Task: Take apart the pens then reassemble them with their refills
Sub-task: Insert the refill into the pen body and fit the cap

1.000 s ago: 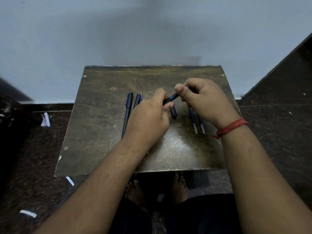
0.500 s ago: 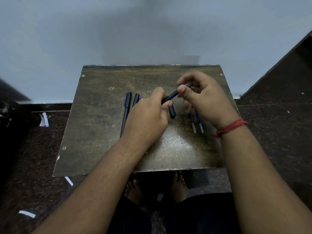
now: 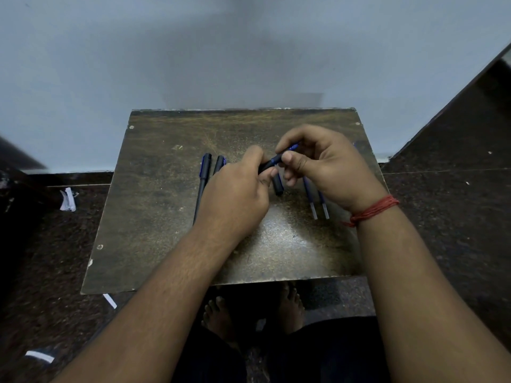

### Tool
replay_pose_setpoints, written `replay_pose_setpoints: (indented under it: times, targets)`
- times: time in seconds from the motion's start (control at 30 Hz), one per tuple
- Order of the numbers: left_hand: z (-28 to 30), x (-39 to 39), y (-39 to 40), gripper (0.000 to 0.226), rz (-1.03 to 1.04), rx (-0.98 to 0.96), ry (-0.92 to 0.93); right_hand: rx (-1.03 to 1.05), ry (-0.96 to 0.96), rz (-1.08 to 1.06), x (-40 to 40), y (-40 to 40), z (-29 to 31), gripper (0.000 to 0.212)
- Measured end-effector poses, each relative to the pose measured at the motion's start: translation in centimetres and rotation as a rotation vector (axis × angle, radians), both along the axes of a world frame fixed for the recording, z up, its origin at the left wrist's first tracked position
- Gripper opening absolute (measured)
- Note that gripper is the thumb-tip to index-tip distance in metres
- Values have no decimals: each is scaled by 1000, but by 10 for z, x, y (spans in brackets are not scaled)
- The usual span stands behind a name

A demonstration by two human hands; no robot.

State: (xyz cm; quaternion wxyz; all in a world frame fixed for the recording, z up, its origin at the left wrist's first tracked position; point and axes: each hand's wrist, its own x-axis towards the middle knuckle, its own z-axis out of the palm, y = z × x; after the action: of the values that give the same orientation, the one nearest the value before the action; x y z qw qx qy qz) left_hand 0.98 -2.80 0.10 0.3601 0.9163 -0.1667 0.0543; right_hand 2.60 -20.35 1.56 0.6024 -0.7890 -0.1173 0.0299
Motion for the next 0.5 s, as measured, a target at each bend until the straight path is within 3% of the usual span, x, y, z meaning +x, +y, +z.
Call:
replay_pose_setpoints:
  times: [0.13,0.33,0.5]
  targets:
    - [1,-1,-1,13,-4,12,0,-270,-58,-149,1,2,-2,19]
    - [0,0,-1,14,-5,5,-3,-53,-57,-15,0,1,2,6]
    - [-1,-1,-1,14,-2,28,-11,-282,-55,-138,2,3,0,22]
